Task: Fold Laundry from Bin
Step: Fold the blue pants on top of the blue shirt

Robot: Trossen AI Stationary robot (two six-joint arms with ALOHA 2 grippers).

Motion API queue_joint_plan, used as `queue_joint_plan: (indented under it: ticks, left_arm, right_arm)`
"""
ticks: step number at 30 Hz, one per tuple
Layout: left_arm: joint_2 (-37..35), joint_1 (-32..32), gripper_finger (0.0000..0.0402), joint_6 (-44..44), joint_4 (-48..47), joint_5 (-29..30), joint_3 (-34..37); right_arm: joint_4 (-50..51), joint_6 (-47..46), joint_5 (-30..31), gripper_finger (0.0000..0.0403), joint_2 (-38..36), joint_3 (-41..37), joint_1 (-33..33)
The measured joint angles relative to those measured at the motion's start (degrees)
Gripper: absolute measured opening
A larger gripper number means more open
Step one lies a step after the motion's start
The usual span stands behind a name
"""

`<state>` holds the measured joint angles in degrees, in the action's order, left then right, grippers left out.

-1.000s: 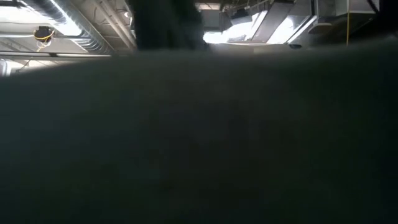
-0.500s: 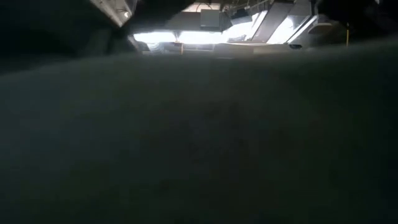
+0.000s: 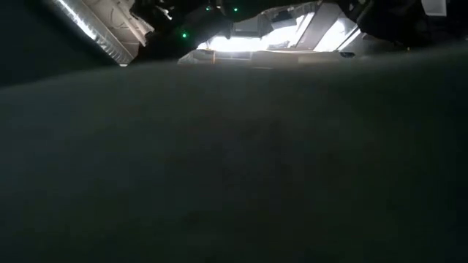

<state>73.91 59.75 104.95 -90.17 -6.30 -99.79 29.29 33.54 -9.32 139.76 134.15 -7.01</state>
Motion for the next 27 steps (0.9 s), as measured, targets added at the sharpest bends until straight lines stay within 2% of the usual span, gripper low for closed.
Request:
queue_joint_plan:
  ticks: [7,12,22,27]
  left_arm:
    - [-0.02,0.0,0.0,0.02,0.0,1.65,0.0]
    - [-0.02,0.0,0.0,0.04,0.0,1.81,0.0]
    - [-0.02,0.0,0.0,0.42,0.05,2.76,0.0]
    - [-0.02,0.0,0.0,3.48,0.82,9.32,0.0]
  right_arm:
    - [-2.95,0.32,6.54,0.001,0.0,0.02,-0.06]
    - [-5.25,4.61,9.6,0.001,0.0,0.07,-0.07]
    - [-5.66,6.08,10.75,0.001,0.0,0.07,-0.1]
    - [-5.51,6.22,13.42,0.001,0.0,0.06,-0.18]
